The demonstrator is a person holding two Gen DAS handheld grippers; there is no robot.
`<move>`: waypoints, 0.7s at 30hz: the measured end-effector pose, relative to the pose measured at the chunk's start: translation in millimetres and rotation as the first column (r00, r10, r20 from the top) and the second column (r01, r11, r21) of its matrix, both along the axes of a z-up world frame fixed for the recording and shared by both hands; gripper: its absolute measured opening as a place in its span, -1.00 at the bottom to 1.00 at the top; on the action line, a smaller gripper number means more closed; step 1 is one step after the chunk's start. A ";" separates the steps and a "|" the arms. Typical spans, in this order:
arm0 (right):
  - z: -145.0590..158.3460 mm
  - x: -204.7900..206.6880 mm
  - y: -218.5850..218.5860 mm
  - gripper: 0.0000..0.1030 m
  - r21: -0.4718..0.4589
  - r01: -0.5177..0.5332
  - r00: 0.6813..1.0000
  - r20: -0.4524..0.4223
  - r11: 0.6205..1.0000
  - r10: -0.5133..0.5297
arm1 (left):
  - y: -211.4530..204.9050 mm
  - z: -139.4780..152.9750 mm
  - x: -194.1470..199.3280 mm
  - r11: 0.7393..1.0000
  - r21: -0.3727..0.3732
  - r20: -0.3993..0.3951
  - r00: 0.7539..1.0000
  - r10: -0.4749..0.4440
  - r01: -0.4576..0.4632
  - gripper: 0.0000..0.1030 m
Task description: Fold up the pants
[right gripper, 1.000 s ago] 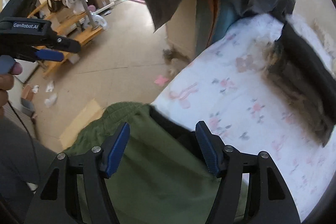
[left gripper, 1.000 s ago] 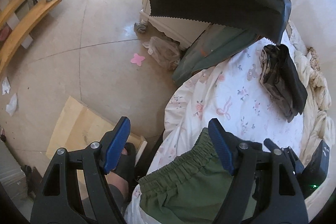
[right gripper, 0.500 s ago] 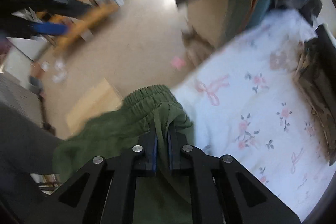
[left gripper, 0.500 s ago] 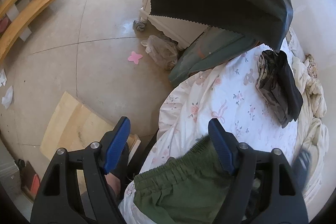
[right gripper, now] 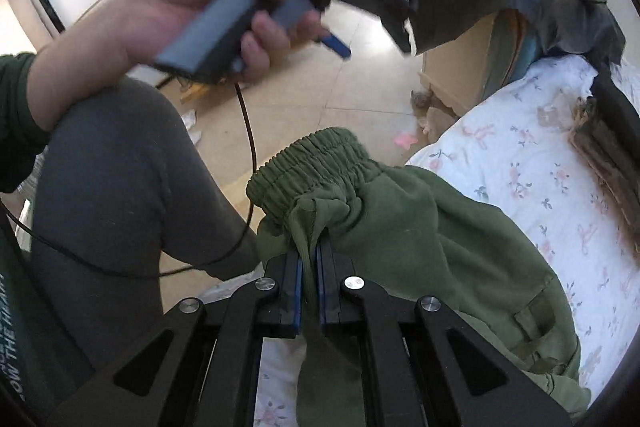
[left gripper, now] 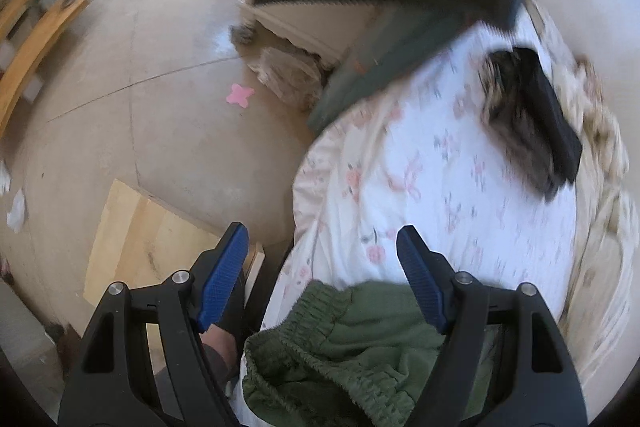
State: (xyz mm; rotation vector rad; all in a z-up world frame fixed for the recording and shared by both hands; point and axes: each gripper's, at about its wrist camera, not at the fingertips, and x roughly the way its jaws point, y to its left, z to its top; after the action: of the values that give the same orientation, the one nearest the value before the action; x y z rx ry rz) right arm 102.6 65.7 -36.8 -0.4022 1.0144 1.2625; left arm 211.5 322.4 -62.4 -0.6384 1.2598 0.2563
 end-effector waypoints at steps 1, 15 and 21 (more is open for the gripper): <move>3.6 -2.6 -5.0 -0.91 0.015 -0.004 1.000 -0.003 1.000 0.004 | -11.1 -7.3 4.3 0.998 0.004 -0.027 0.998 -0.064 0.064 0.43; 27.7 -21.3 -47.0 -0.91 0.066 0.043 0.998 0.032 0.997 -0.045 | -56.5 -108.5 1.5 0.900 -0.275 -0.194 0.897 -0.396 0.338 0.17; 24.8 -29.4 -44.1 -0.91 0.051 0.032 0.999 0.031 0.998 -0.033 | -83.7 -98.3 8.5 0.868 -0.159 -0.188 0.849 -0.494 0.470 -0.77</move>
State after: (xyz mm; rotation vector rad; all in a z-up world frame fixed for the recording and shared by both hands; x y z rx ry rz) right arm 73.2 21.7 -12.0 -0.3645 0.9564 1.2463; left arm 220.0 238.7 -160.6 -0.3676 1.6174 -0.1674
